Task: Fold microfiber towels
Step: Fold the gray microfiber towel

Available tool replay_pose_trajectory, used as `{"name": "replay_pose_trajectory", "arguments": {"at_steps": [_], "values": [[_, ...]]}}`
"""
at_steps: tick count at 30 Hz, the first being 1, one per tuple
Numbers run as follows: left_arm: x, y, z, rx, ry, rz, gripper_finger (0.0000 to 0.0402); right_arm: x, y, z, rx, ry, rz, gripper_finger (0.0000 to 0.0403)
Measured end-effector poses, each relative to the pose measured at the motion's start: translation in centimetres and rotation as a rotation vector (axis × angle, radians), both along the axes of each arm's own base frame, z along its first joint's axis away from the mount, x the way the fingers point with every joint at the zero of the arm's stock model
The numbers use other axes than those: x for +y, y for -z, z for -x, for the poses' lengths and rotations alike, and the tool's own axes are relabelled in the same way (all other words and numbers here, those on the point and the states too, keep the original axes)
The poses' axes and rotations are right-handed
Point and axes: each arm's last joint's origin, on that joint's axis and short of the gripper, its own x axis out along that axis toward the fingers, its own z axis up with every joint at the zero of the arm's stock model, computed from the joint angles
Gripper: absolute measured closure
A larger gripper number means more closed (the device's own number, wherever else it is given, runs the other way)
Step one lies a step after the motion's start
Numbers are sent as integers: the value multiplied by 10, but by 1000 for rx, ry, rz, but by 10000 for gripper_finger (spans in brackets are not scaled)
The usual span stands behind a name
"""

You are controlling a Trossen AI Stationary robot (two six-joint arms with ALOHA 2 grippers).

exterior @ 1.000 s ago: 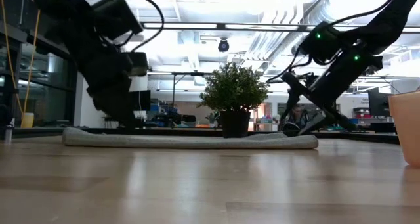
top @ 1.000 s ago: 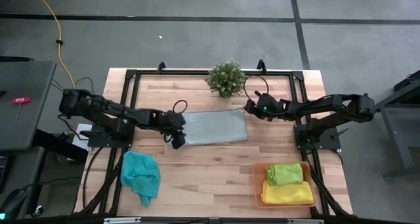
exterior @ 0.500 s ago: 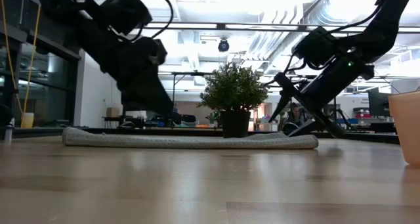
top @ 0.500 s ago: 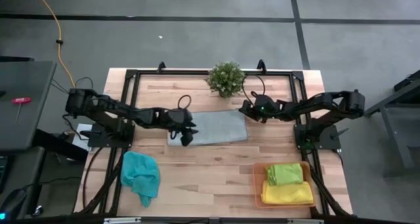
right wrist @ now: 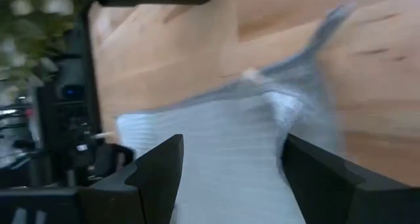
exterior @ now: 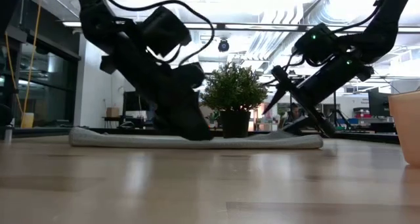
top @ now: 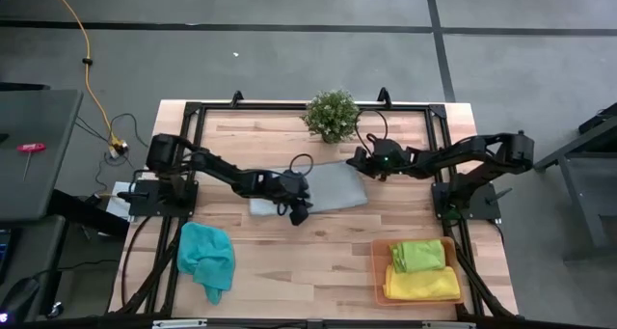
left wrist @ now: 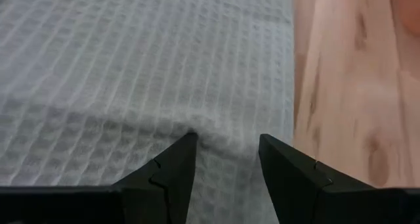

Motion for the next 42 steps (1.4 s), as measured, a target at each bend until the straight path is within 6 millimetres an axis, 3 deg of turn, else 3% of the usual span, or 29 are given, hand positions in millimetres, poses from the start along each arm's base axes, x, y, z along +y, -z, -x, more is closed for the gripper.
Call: {"name": "replay_pose_trajectory", "arguments": {"at_steps": [12, 22, 29, 35, 42], "values": [[-29, 3, -5, 20, 142, -8, 243, 18, 11, -4, 73, 23, 12, 158], [-39, 4, -4, 29, 208, 24, 243, 1, 0, -5, -29, 90, 80, 158], [-40, 5, -2, 63, 247, 19, 243, -10, -10, 4, 15, -3, 179, 158], [-28, -5, 2, 55, 253, 13, 243, -9, -27, 16, 68, -80, 317, 158], [8, -32, 16, 79, 184, -45, 243, -3, -51, 24, 18, -187, 472, 158]]}}
